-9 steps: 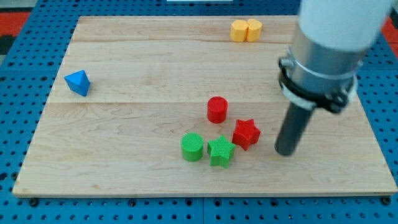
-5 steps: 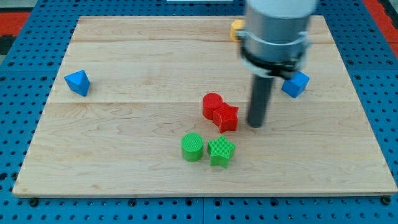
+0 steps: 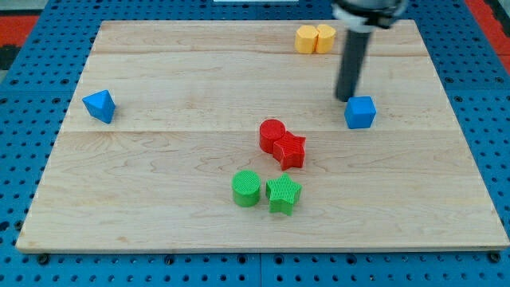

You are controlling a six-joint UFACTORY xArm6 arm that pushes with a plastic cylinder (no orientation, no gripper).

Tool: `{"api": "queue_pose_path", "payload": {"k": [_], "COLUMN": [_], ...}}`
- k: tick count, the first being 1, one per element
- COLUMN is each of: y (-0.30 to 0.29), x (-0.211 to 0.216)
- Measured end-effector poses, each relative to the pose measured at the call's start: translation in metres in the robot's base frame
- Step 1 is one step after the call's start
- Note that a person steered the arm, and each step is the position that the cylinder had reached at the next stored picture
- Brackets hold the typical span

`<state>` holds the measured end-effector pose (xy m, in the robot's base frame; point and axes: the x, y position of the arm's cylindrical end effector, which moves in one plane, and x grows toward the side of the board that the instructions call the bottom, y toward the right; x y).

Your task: Slide the blue cube to the center of the board

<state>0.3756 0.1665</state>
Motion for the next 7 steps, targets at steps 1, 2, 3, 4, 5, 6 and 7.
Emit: {"api": "queue_pose_path", "payload": {"k": [1,2,3,4,5,6,7], "y": [0.083,0.023,-0.067,-0.052,0.011,-0.057,-0.141], "x": [0.012,0.024,0.019,0.017,0.044,0.055,0.055]}}
